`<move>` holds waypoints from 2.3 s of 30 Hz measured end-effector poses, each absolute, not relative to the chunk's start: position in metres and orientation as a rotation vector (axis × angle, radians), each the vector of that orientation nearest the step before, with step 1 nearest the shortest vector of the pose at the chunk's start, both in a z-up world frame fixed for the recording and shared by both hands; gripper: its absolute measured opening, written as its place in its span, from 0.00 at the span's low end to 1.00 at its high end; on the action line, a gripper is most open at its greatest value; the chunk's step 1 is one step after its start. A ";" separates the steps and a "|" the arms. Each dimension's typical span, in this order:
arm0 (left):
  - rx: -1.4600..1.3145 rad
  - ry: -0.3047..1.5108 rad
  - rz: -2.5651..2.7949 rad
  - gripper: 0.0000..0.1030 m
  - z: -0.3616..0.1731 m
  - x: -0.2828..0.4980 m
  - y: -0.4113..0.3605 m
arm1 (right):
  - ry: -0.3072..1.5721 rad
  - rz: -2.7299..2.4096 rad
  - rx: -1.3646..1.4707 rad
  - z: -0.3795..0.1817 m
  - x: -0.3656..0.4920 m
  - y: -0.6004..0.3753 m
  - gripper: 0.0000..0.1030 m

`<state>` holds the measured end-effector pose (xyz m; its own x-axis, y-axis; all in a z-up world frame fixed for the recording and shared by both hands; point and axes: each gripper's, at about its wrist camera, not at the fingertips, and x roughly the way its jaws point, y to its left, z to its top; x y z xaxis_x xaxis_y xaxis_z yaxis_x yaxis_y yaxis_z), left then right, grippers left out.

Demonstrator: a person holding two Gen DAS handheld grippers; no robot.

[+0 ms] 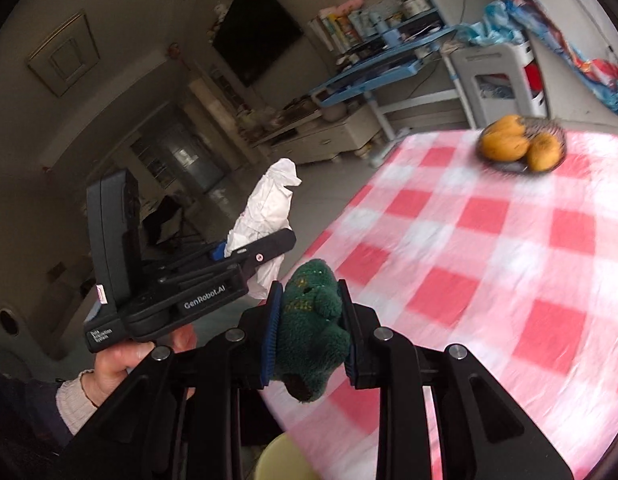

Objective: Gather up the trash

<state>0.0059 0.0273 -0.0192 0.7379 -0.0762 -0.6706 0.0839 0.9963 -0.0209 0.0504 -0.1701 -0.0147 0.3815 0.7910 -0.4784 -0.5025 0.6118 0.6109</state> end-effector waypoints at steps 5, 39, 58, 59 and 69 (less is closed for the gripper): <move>-0.012 0.806 -0.054 0.37 -0.040 -0.054 0.047 | 0.938 0.904 0.349 -0.038 -0.004 -0.142 0.26; 0.014 0.902 0.065 0.82 -0.077 -0.169 0.054 | 1.018 0.536 -0.139 -0.081 -0.107 -0.111 0.65; -0.026 0.809 0.107 0.87 -0.064 -0.169 0.063 | 0.894 0.501 -0.192 -0.066 -0.113 -0.108 0.66; -0.024 0.810 0.107 0.87 -0.064 -0.168 0.063 | 0.887 0.495 -0.190 -0.065 -0.113 -0.109 0.66; -0.031 0.811 0.106 0.88 -0.067 -0.166 0.063 | 0.848 0.452 -0.166 -0.059 -0.110 -0.115 0.70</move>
<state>-0.1661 0.0625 -0.0668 0.6837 0.0829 -0.7251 -0.1068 0.9942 0.0130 -0.1095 -0.1153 -0.0589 0.5735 0.3190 -0.7545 -0.4488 0.8929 0.0364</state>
